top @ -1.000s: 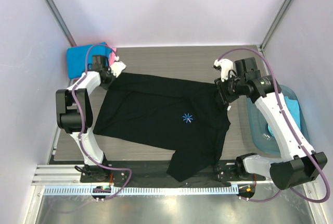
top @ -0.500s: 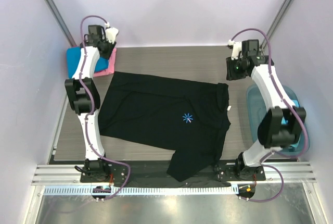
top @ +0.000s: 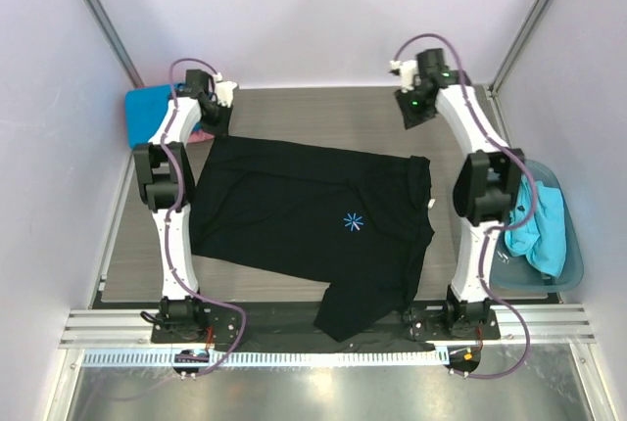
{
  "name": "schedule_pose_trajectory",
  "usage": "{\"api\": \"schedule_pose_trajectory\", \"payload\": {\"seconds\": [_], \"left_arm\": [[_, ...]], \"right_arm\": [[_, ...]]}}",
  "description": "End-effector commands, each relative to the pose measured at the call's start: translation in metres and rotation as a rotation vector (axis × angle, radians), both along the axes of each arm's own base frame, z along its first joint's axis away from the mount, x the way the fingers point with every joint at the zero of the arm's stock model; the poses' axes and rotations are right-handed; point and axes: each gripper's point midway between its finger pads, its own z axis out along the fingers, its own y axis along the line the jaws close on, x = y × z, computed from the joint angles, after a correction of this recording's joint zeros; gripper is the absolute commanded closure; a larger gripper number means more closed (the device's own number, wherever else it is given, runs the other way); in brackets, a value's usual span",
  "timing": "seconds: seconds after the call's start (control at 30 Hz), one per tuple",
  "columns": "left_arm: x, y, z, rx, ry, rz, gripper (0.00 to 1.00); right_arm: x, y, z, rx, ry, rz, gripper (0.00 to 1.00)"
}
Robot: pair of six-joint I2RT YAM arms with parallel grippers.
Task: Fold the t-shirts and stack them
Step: Fold the tshirt
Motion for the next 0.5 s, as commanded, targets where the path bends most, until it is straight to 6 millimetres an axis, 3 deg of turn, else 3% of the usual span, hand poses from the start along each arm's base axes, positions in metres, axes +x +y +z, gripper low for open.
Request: {"api": "schedule_pose_trajectory", "payload": {"seconds": [0.0,0.03,0.07,0.1,0.13,0.17,0.47], "left_arm": [[-0.006,-0.017,0.007,-0.059,0.014,-0.011,0.85],[-0.007,-0.017,0.004,-0.064,0.02,-0.008,0.85],[-0.007,-0.018,0.0,-0.07,0.031,-0.004,0.86],[-0.008,-0.033,-0.001,-0.07,0.032,-0.03,0.87],[-0.01,-0.037,-0.003,-0.07,0.039,-0.037,0.87],[-0.01,-0.038,-0.004,-0.067,0.042,-0.037,0.87],[-0.014,-0.04,-0.014,-0.05,0.057,-0.055,0.88]], "right_arm": [[-0.002,0.022,-0.01,-0.116,0.081,0.102,0.66],[-0.004,0.017,-0.028,-0.177,0.145,0.092,0.66],[0.002,0.028,-0.019,-0.196,0.12,0.118,0.66],[0.002,0.03,-0.021,-0.223,0.134,0.124,0.66],[-0.004,0.029,-0.037,-0.272,0.199,0.133,0.66],[0.002,0.034,-0.027,-0.294,0.173,0.14,0.67],[-0.019,0.016,-0.034,-0.525,0.282,0.107,0.72]]}}
